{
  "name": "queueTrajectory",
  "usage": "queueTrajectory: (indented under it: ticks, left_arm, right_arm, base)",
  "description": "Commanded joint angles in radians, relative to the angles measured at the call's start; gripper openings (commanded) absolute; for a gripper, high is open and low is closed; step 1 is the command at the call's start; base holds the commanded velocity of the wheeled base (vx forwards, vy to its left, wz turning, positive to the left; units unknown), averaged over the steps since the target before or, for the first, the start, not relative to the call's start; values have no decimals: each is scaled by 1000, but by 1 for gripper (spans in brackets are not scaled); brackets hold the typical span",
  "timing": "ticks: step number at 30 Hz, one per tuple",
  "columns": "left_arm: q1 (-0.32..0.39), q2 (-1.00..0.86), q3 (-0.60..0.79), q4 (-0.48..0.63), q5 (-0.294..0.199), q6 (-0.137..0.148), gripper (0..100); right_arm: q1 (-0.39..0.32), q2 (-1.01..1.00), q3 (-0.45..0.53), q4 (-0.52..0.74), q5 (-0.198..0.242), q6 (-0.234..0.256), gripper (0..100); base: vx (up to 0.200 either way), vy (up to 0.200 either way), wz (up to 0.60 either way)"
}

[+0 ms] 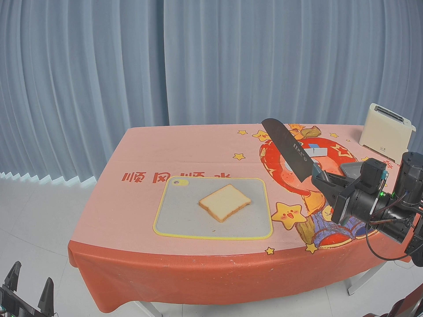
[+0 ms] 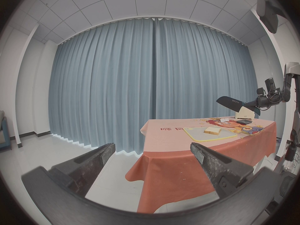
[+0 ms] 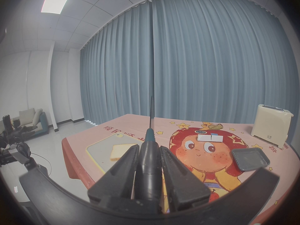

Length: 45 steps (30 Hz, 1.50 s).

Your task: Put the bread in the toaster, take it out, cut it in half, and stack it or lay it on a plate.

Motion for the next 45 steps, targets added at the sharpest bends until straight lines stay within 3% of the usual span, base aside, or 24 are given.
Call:
queueTrajectory:
  ticks: [1,45]
  left_arm:
    - [1,-16,18,-1,0,0,100]
    - [1,-16,18,-1,1,0,100]
  right_arm:
    - [7,13,2,-1,-1,-1,0]
    - [33,5,-1,-50,-2,17,0]
  base:
    - [0,0,0]
    - [0,0,0]
